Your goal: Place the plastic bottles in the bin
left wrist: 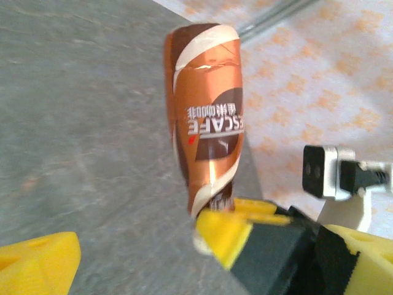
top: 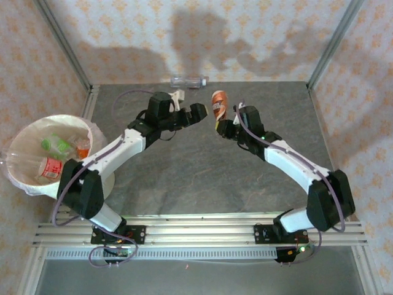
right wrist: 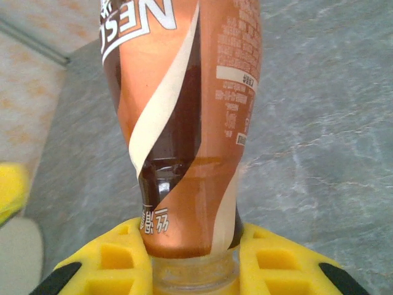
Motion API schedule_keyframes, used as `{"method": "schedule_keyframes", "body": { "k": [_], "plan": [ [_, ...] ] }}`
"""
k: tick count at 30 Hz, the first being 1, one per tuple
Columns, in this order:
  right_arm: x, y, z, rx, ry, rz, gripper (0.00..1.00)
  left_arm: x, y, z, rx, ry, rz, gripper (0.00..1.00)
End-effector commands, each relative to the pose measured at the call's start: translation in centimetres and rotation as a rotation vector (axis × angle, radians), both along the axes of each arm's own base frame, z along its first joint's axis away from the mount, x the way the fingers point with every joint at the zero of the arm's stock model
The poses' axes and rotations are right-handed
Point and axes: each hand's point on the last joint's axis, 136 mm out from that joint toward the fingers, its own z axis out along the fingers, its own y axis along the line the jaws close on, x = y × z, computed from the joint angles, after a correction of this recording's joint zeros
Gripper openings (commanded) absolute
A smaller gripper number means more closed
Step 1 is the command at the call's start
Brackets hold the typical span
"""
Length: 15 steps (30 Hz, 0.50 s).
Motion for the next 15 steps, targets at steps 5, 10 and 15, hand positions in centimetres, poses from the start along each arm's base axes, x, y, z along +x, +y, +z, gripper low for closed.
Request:
{"method": "schedule_keyframes", "body": {
  "k": [5,10,15],
  "plan": [
    [-3.4,3.1,4.2,0.133,-0.129,0.247,0.17,1.7,-3.7,2.7,-0.102,-0.067,-0.076,1.00],
    [-4.7,4.2,5.0,0.168,-0.149,0.314,0.17,3.5,-2.6,1.9,-0.027,-0.087,0.056,1.00],
    [-5.9,5.3,6.0,0.212,-0.169,0.385,0.17,5.1,-2.3,2.1,-0.015,-0.105,0.105,0.94]
  ]
}}
